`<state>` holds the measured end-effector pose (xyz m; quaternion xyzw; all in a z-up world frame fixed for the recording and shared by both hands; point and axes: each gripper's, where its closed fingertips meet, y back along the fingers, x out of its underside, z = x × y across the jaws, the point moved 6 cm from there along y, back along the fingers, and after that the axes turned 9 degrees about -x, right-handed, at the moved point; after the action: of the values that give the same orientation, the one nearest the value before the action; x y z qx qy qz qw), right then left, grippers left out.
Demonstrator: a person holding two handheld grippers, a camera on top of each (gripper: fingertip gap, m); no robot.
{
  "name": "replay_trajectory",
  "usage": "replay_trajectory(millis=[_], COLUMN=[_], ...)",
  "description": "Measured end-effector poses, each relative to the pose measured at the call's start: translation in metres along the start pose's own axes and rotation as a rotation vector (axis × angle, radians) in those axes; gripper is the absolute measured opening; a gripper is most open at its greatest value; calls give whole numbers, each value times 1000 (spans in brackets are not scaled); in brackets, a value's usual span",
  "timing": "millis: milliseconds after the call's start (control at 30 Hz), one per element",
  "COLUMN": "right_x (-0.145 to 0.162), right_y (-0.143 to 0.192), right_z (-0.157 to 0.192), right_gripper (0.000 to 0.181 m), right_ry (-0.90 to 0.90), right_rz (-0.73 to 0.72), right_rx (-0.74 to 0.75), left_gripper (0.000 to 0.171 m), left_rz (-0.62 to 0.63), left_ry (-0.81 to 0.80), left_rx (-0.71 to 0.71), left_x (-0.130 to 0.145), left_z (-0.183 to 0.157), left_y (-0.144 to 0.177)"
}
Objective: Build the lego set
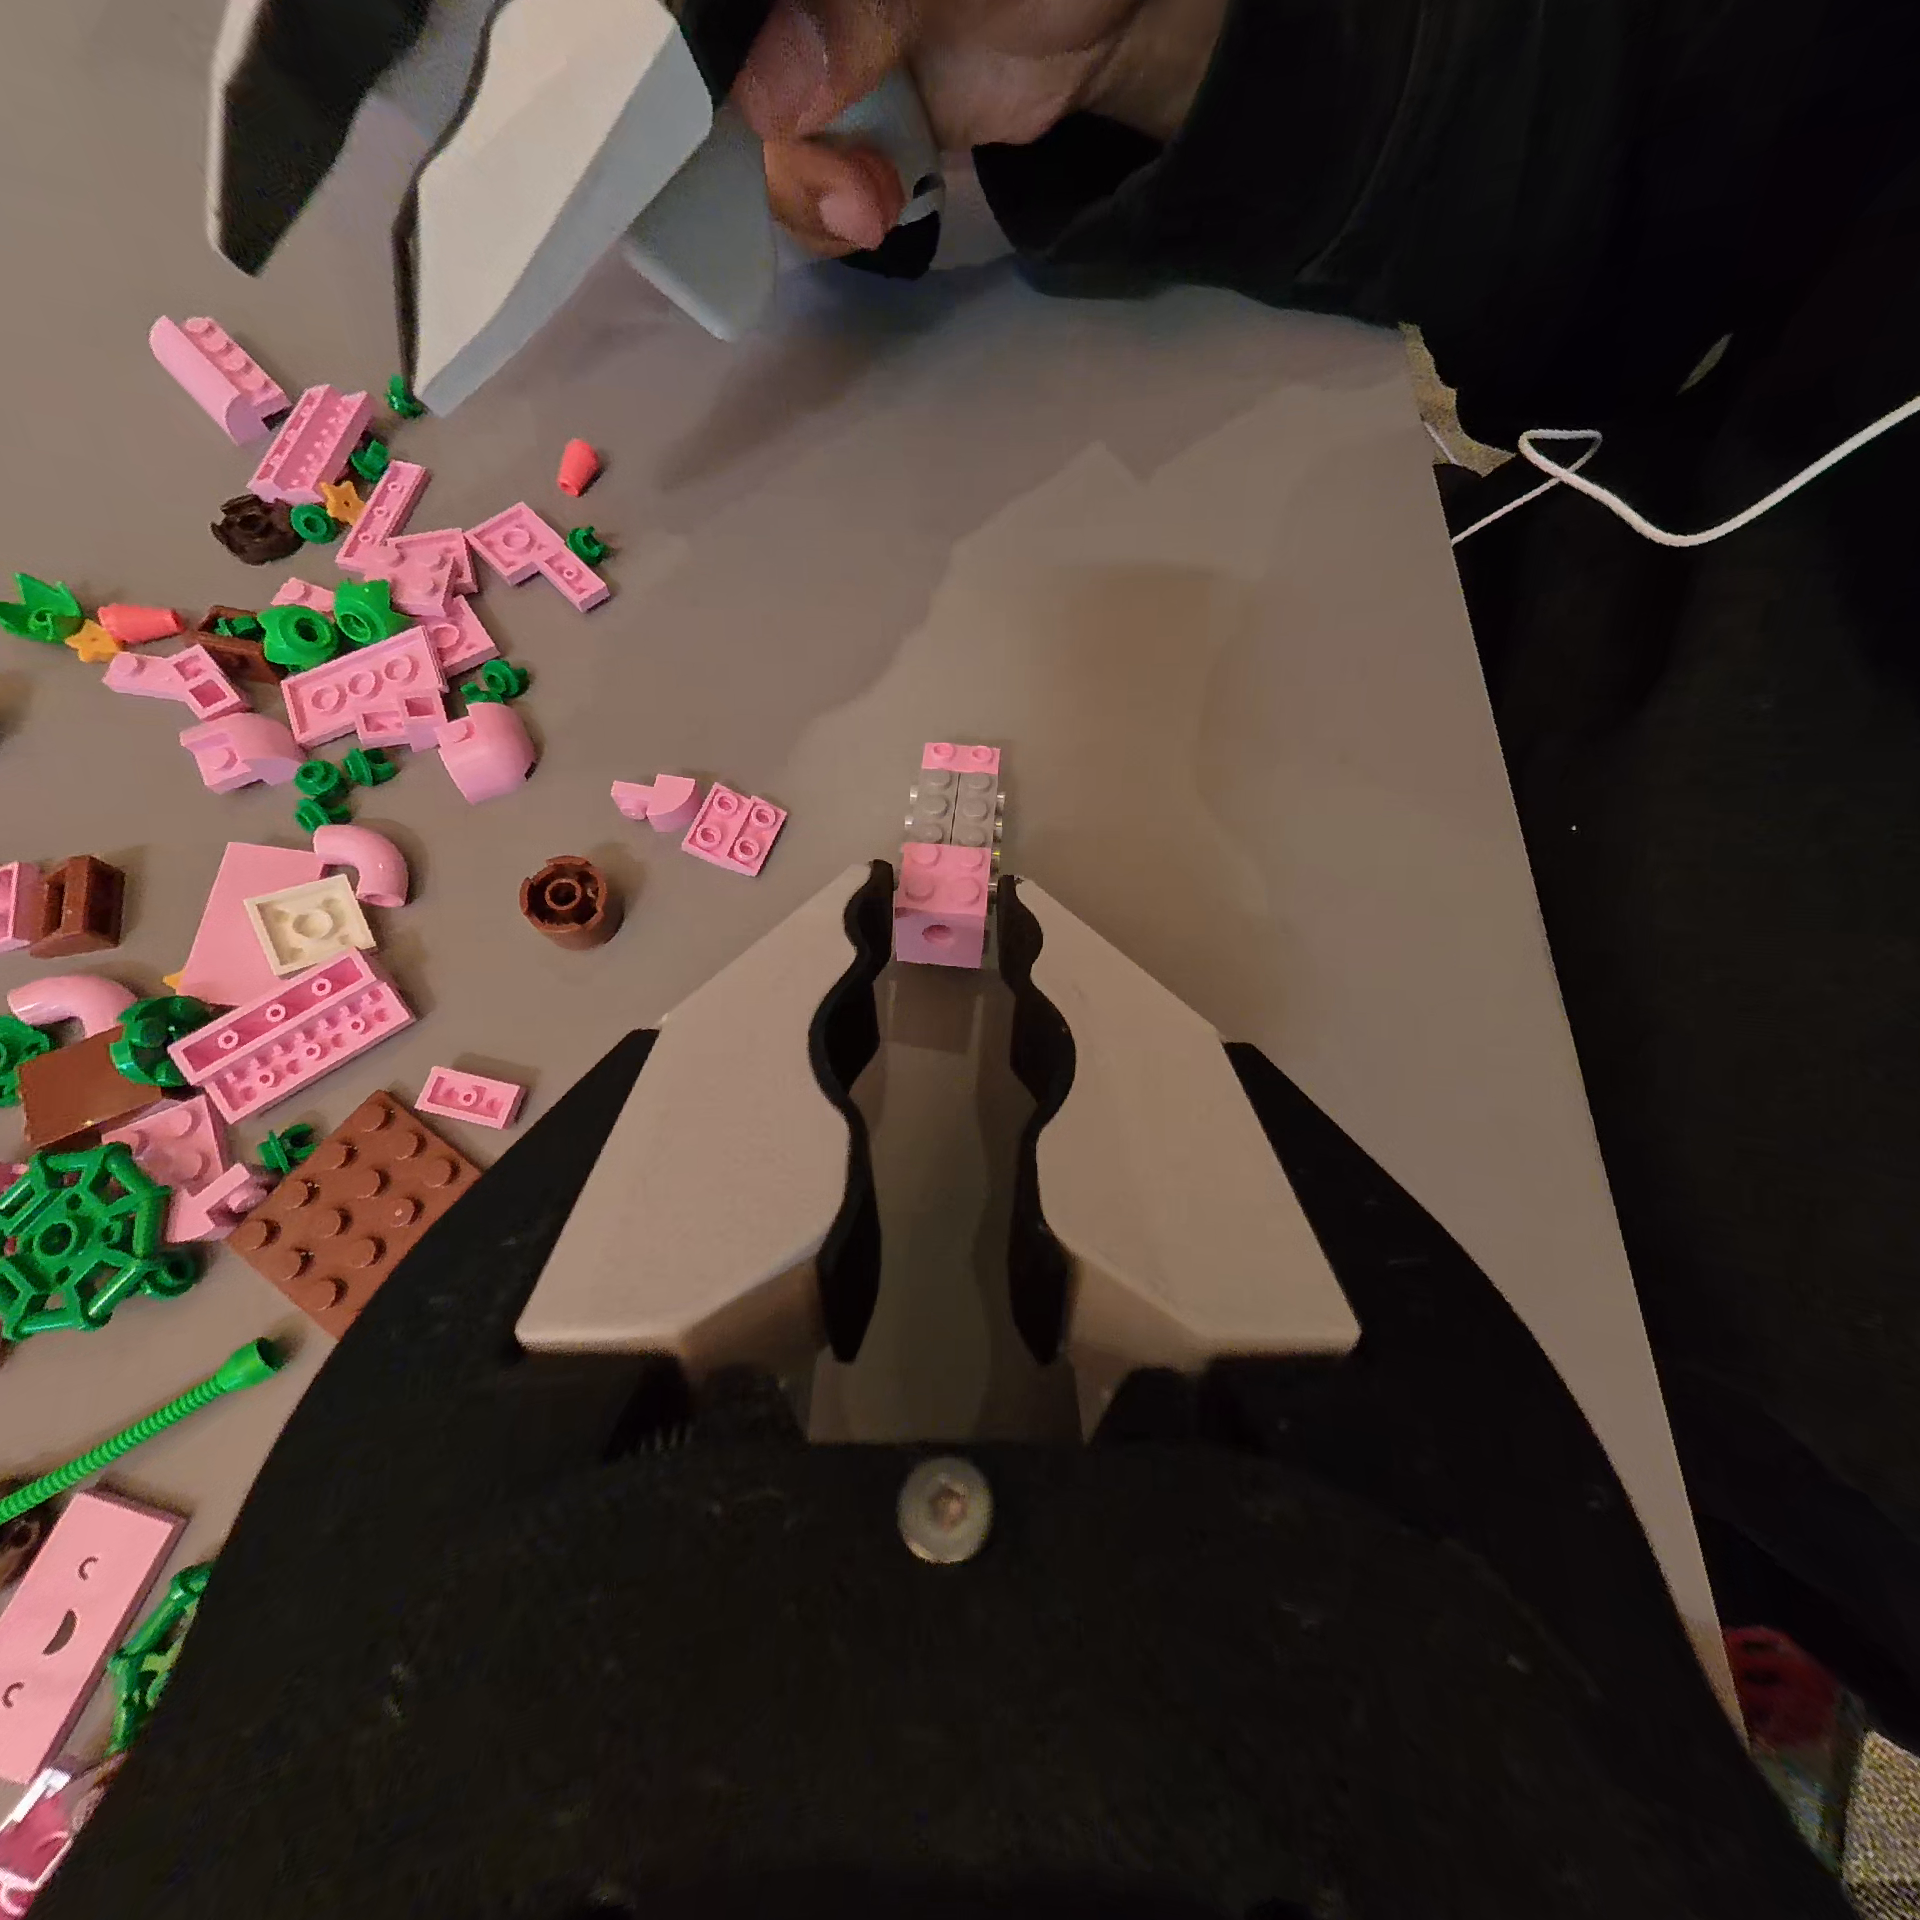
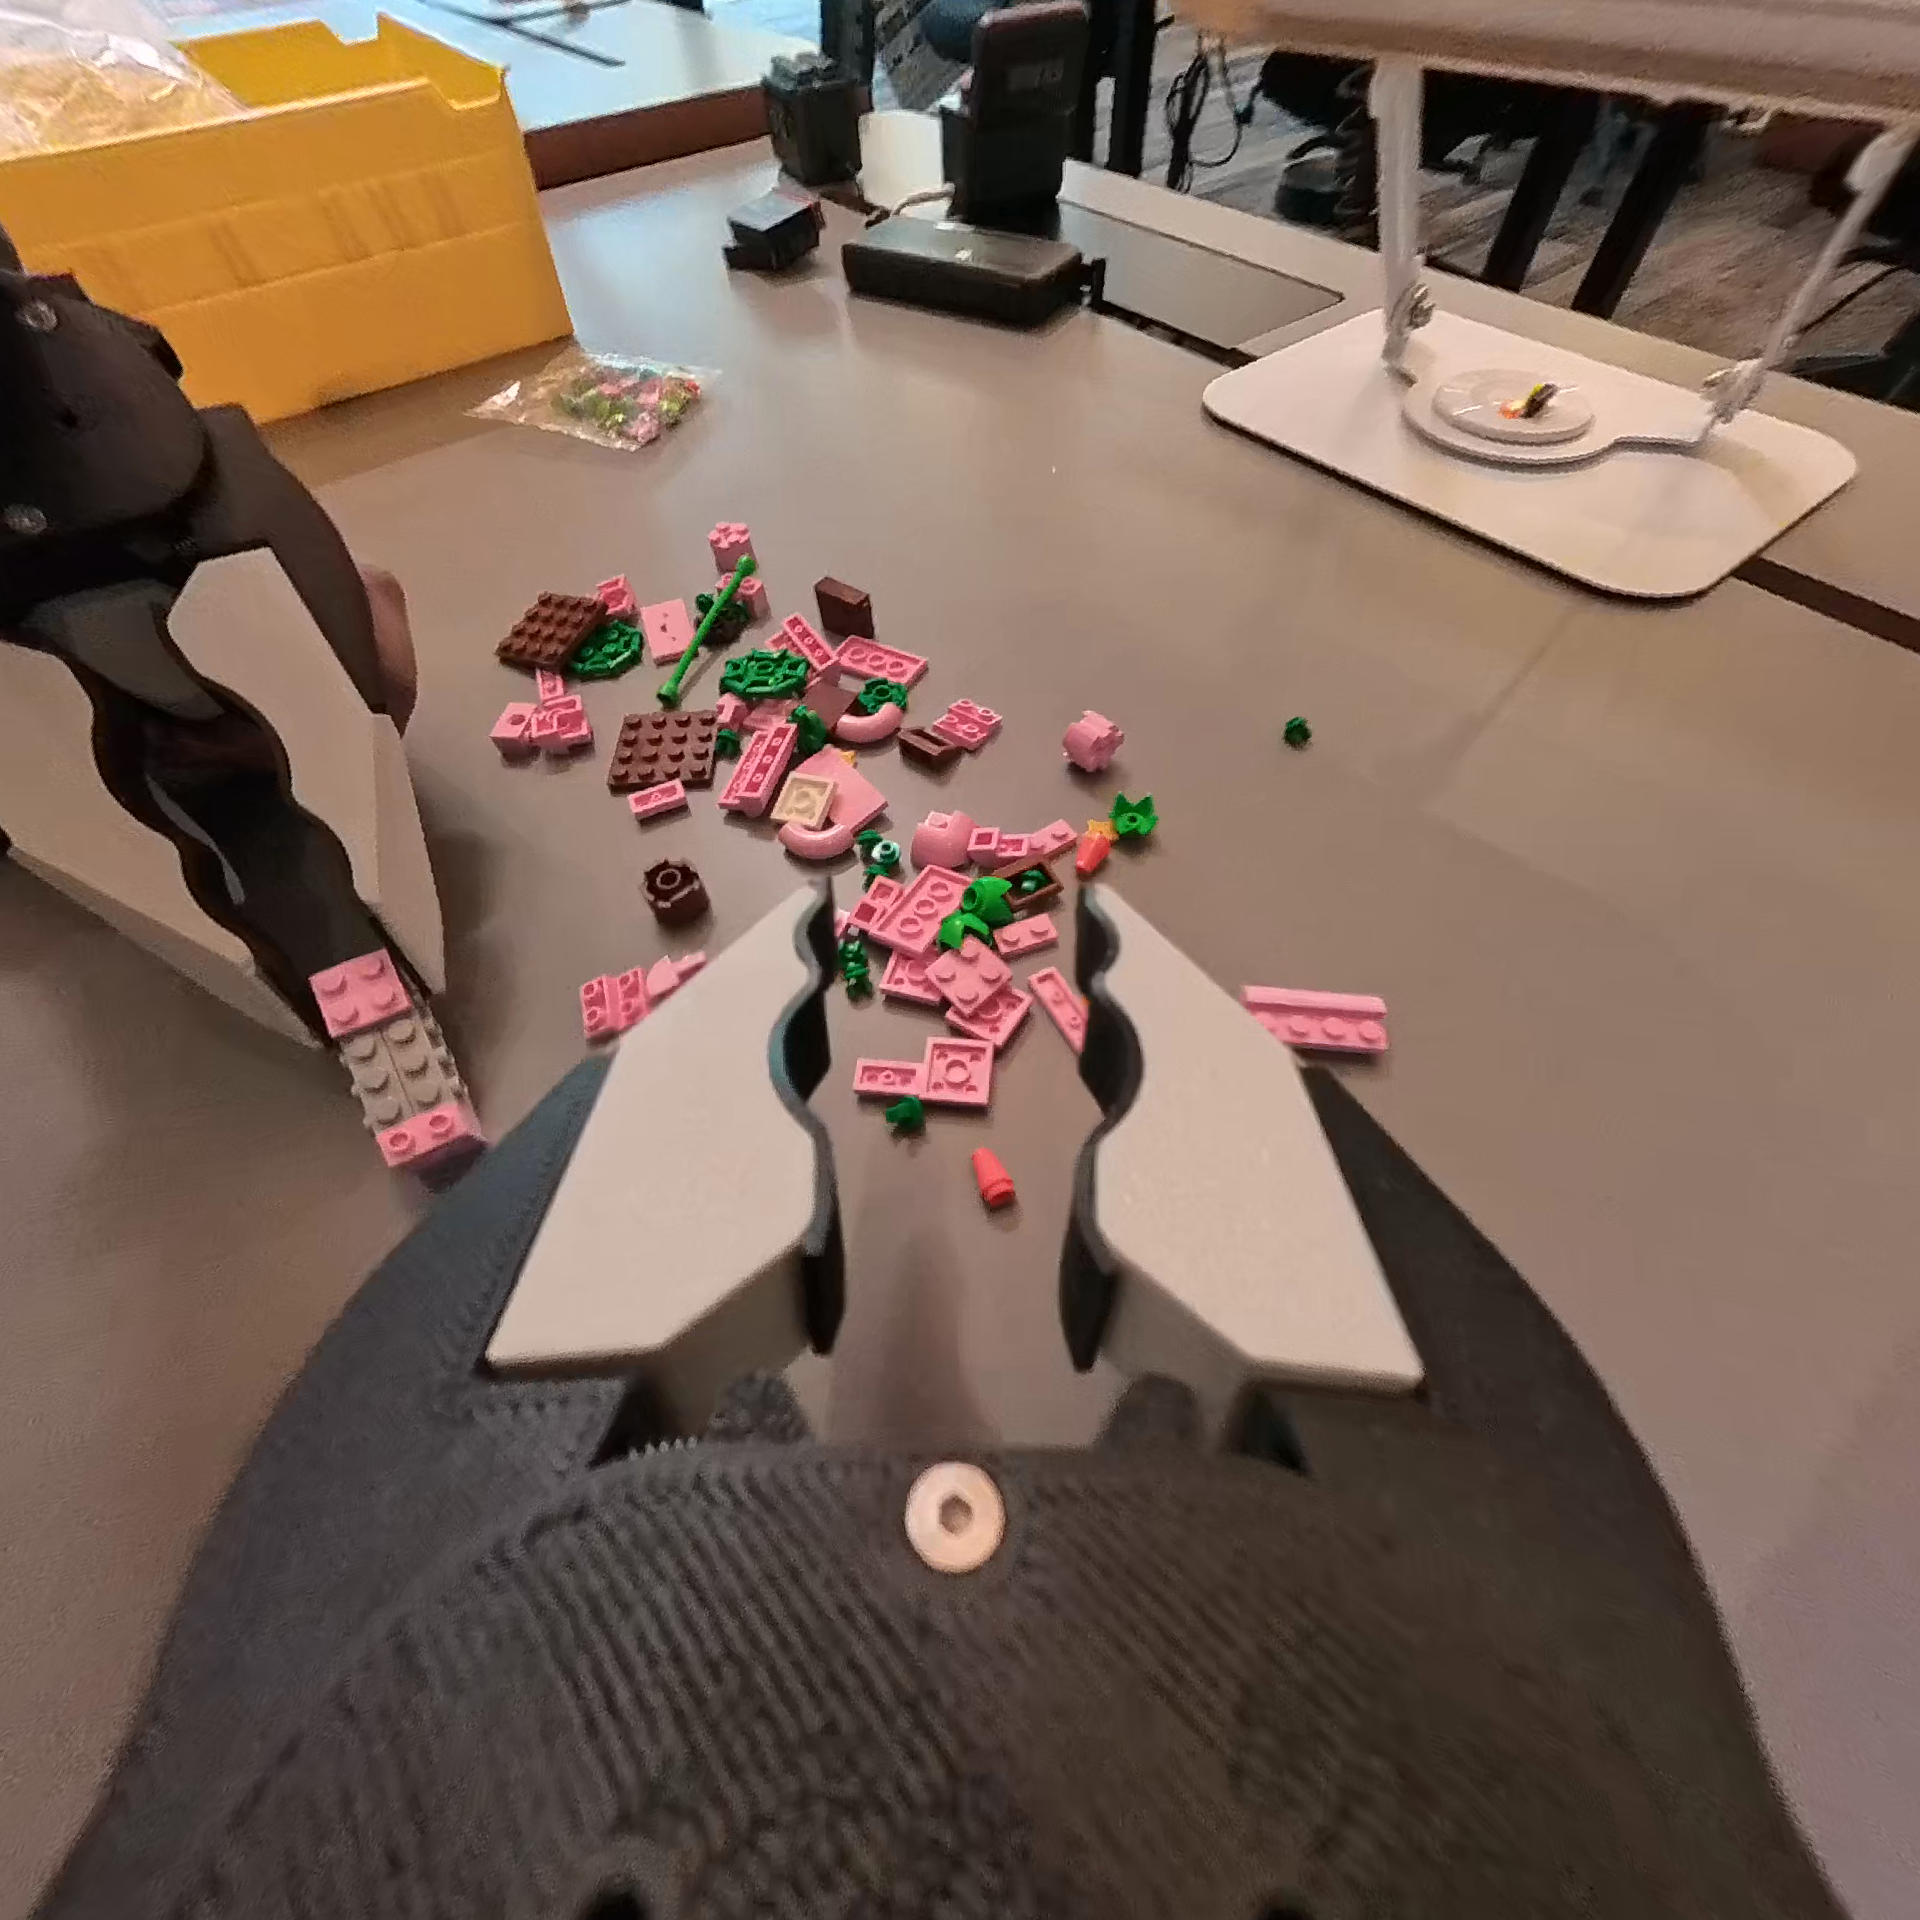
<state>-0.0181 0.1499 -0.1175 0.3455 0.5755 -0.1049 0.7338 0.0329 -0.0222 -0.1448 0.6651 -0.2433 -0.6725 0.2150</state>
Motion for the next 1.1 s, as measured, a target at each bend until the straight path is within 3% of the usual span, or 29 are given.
replay_trajectory(millis=[467, 733, 967, 1100], right_x=[15, 28, 31, 33], right_y=[-8, -19, -7, -9], right_z=[4, 9, -9, -4], right_gripper=[14, 31, 30, 27], right_ry=[-19, 10, -26, -124], right_rz=[137, 261, 301, 286], right_rx=[-84, -91, 10, -75], left_gripper=[18, 18, 17, 17], left_rz=[-24, -18, -12, -7], left_ry=[13, 18, 58, 55], left_rx=[9, 3, -15, -18], left_x=[-1, -1, -1, 0], left_z=[1, 1, 7, 7], left_y=[3, 2, 1, 1])
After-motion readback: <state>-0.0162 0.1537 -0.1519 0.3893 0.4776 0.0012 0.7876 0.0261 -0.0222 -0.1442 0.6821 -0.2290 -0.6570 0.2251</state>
